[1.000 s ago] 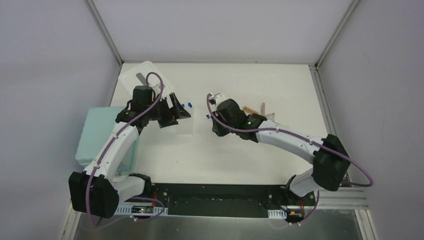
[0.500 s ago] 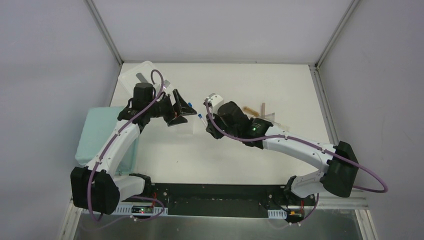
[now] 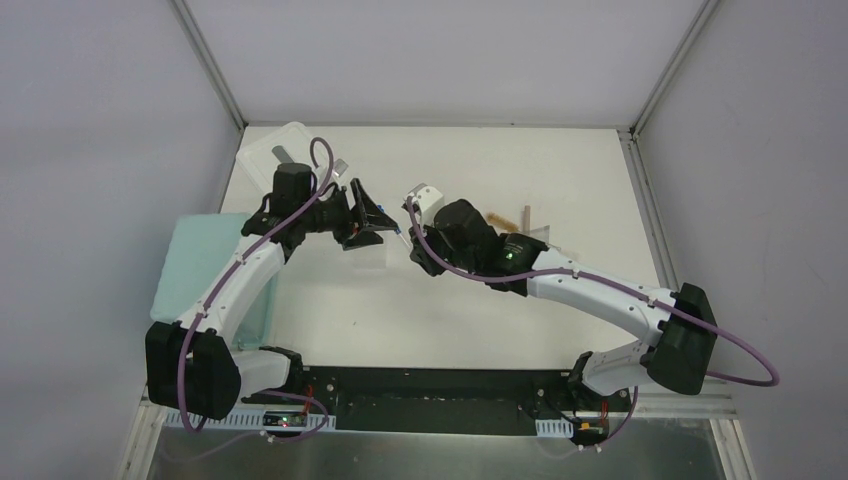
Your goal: Organize the chemistry lab equipment
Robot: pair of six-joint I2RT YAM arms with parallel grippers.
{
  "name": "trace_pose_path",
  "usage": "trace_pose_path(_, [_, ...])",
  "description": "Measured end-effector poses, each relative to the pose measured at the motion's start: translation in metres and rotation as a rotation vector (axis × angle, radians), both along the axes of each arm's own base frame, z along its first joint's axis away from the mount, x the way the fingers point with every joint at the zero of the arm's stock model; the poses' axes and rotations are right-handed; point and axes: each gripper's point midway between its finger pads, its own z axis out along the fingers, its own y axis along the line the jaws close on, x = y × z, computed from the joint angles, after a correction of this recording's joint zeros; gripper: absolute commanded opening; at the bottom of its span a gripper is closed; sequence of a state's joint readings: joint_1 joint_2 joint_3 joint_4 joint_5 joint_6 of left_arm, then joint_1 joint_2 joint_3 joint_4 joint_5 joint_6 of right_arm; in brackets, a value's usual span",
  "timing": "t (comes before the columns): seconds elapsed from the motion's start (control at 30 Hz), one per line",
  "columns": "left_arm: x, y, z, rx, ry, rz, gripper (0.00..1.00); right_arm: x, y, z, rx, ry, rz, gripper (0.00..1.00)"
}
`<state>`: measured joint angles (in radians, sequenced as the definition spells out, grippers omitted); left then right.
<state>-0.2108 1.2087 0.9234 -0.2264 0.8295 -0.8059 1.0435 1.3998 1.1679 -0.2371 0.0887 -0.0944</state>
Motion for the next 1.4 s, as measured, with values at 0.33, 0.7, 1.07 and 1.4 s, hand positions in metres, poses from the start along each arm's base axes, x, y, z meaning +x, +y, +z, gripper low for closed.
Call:
trace_pose_path(0.33, [0.002,-0.009,0.002,-0.021,0.001,-0.022,0.49,-0.007,0.006,0.003,0.009,0.003,0.03,0.05])
trace_pose_path(0.7, [-0.001,-0.019,0.009,-0.04,-0.025,-0.069,0.3,-0.007,0.006,-0.003,-0.009,0.003,0.031,0.05])
trace_pose_path(1.07, [-0.007,-0.023,0.01,-0.05,-0.022,-0.099,0.17,-0.005,0.005,-0.005,-0.02,-0.002,0.024,0.05])
trace_pose_path(1.4, [-0.005,-0.023,0.006,-0.039,-0.018,-0.095,0.0,-0.002,0.002,-0.006,-0.03,-0.006,0.002,0.39])
